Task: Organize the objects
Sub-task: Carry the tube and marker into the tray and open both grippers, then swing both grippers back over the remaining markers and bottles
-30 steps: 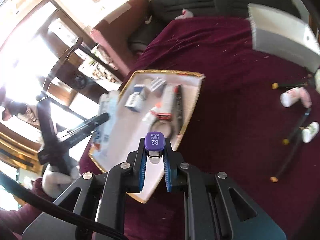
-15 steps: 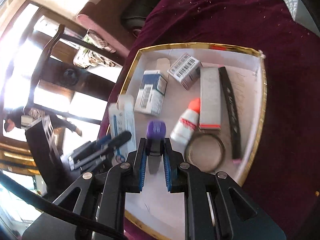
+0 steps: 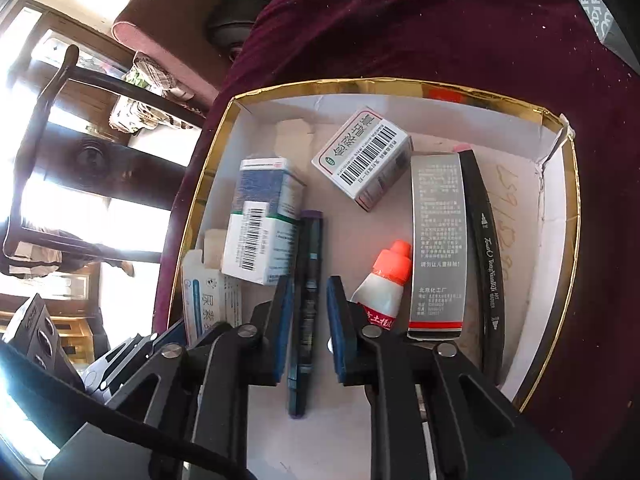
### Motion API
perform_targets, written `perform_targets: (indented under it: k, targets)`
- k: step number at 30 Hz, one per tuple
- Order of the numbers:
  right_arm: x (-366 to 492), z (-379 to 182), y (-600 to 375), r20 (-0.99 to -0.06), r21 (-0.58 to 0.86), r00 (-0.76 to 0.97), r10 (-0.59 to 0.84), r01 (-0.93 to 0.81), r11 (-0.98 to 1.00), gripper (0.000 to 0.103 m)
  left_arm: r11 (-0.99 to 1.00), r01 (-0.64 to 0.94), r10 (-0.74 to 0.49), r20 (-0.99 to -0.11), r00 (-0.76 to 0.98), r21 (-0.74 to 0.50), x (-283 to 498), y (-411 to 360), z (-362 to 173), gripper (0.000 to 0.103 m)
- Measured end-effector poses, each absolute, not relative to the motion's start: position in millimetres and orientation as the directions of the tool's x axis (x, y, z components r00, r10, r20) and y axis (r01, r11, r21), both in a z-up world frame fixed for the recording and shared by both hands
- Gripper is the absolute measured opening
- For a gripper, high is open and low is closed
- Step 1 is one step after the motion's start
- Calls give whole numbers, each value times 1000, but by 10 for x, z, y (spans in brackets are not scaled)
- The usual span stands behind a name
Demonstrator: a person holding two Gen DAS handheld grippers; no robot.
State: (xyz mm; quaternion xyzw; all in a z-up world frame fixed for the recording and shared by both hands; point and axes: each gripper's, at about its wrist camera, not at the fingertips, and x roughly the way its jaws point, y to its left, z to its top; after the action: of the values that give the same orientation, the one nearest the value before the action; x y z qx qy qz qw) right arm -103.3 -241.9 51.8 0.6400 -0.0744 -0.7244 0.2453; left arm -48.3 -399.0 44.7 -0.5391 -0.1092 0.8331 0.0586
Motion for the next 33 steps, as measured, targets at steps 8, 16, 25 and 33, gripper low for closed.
perform_targets:
  k: [8,16,25,33]
  targets:
    - [-902,927,-2172,-892,343,-198,-406,288,-894,42,-952,38,256,-858,-446,-304,-431,-4013,657,41]
    - [-499,1860,-1505,-792,67,-563,-237,306,-950,63,-952,7,243,-765,-597,-307,-143,-3836,1173,47]
    - [-549,1745,-410,-817,56,-569,-94,83,-995,96,-958,-102,274,-744,-609,-269,77,-2843,1449,56]
    - [-206,1563,524,-782,-141,-608,137,-42,-989,94,-951,-165,310,-803,-508,-262,216,-1759,1232,56]
